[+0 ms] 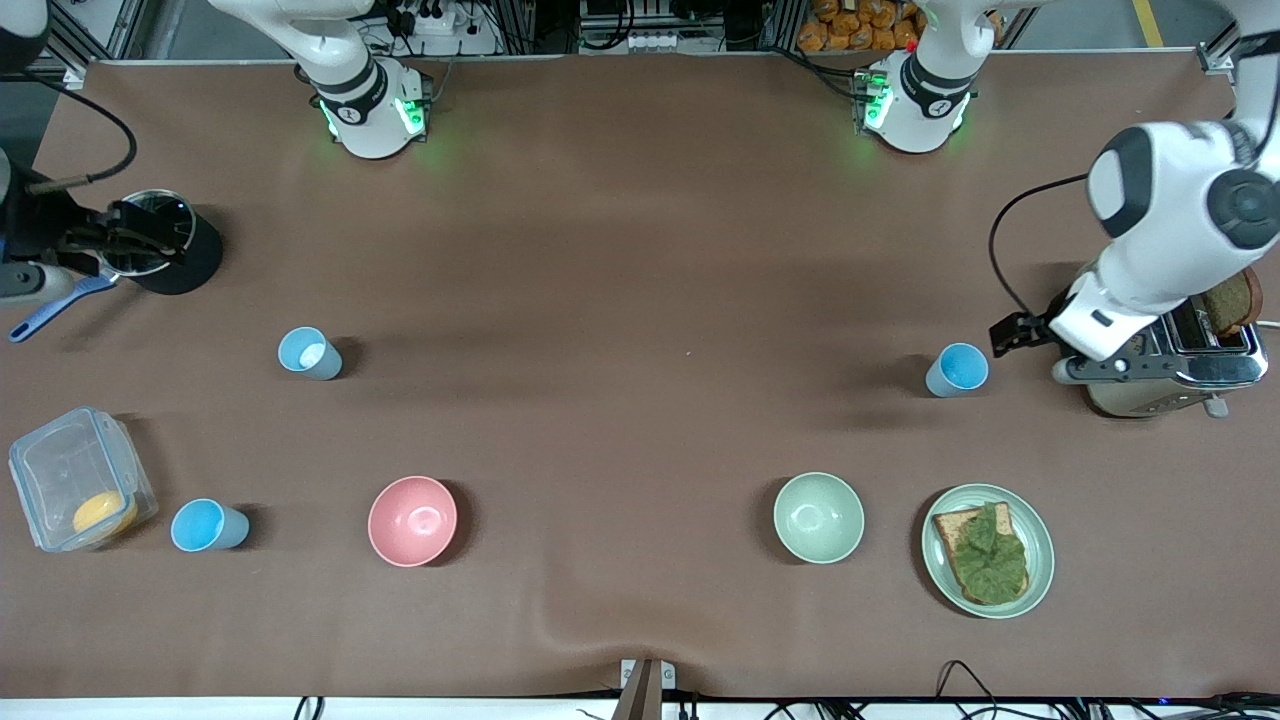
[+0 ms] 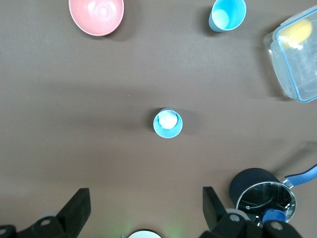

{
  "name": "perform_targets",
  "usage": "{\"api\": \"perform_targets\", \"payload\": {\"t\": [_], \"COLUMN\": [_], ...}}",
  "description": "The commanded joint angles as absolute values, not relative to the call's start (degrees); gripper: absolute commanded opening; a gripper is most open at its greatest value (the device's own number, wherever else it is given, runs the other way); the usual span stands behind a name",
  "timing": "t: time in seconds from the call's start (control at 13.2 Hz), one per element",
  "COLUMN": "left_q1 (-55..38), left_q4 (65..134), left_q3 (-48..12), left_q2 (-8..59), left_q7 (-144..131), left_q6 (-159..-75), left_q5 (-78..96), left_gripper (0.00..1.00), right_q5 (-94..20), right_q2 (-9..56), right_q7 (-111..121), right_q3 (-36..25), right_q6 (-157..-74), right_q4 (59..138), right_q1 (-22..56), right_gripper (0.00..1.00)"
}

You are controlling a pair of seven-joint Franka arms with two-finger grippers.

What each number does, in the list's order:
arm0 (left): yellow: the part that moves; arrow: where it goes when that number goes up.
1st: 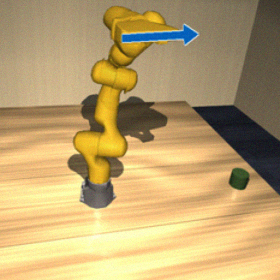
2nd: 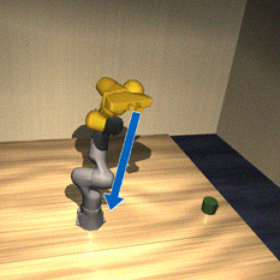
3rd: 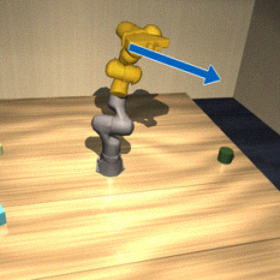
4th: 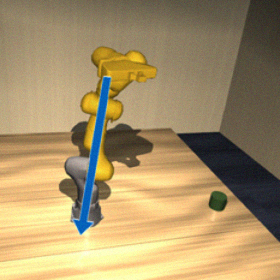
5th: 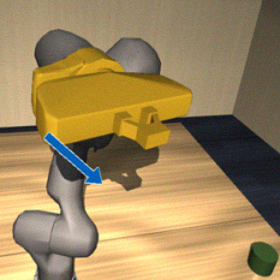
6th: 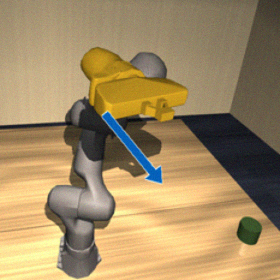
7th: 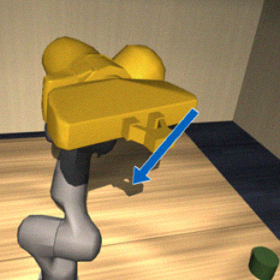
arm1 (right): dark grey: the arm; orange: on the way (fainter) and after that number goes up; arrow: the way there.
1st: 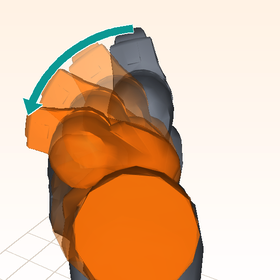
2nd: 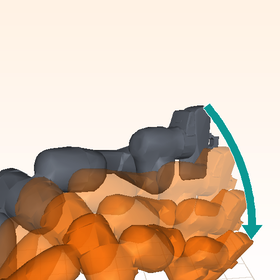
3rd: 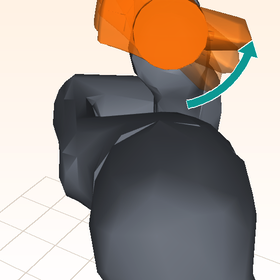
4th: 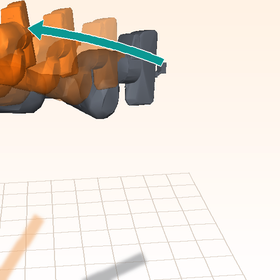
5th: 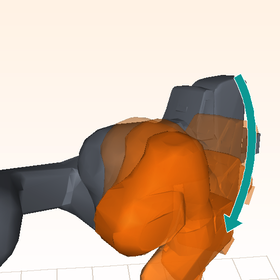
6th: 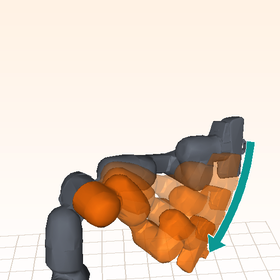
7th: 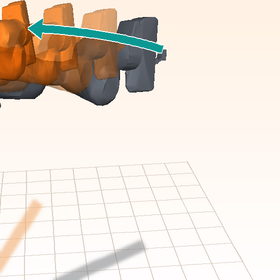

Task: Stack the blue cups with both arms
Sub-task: 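Reach the right gripper to the blue cup while the left gripper reaches another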

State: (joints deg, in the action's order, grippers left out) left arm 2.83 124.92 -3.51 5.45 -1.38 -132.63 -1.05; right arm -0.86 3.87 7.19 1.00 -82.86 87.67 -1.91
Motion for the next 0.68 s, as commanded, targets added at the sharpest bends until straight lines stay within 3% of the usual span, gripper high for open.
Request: {"api": "perform_targets", "payload": {"t": [0.0, 0.61], "left_q1": [3.52, 5.80], "left_q4": [127.62, 128.50], "left_q3": [-3.78, -3.96], "left_q2": [8.95, 15.29], "left_q7": [0.00, 1.58], "left_q6": [-137.98, -144.58], "left_q5": [-1.67, -2.29], "left_gripper": [1.00, 1.00], "right_q5": [-0.09, 1.84], "right_q2": [4.66, 6.50], "right_q7": [6.50, 6.50], "right_q3": [0.79, 0.70], "right_q6": [-84.80, -101.40], "right_q4": [90.34, 106.60], "right_q1": [-1.84, -2.81], "right_gripper": [1.00, 1.00]}}
